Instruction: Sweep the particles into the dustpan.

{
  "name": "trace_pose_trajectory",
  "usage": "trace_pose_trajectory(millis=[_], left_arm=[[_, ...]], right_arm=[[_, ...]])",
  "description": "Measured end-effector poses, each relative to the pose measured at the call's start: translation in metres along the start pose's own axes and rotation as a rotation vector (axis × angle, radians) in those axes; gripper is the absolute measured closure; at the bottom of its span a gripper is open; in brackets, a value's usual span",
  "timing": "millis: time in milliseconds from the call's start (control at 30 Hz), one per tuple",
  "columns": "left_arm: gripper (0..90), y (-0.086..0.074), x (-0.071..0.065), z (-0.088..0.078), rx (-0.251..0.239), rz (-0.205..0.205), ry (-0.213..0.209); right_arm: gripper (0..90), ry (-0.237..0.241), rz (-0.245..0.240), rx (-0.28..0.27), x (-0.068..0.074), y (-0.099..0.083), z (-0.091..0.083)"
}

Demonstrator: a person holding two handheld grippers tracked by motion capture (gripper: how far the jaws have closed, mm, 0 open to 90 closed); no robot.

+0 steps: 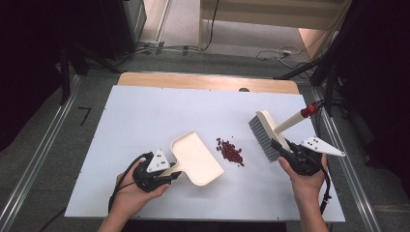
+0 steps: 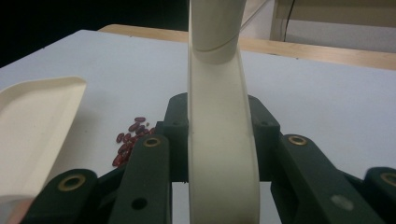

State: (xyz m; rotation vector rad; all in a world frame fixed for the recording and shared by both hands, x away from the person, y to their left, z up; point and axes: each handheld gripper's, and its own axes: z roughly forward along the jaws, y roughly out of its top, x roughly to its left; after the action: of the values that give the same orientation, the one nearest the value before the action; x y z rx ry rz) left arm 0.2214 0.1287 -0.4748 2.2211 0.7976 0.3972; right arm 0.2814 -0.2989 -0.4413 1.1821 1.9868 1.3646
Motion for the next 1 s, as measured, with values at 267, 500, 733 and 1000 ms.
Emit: trace_pose_trajectory(millis=[267,500,733,1000], left_arm=[[66.1,0.002,-0.005,0.009,0.044,0.021,-0.028],[66.2,0.004,-0.006,0.016,0.072,0.030,-0.045],[66.3,0.007,-0.007,0.028,0.110,0.043,-0.078],[66.2,0.015,-0.004,0.033,0.119,0.052,-0.103]], right_arm=[[65.6,0.001,-0.023,0.047,0.012,0.004,0.012],[65.6,0.007,-0.040,0.097,0.022,0.007,0.025],[65.6,0.003,-0.081,0.156,0.034,0.008,0.040],[65.6,-0.065,-0.125,0.221,0.040,0.007,0.053]])
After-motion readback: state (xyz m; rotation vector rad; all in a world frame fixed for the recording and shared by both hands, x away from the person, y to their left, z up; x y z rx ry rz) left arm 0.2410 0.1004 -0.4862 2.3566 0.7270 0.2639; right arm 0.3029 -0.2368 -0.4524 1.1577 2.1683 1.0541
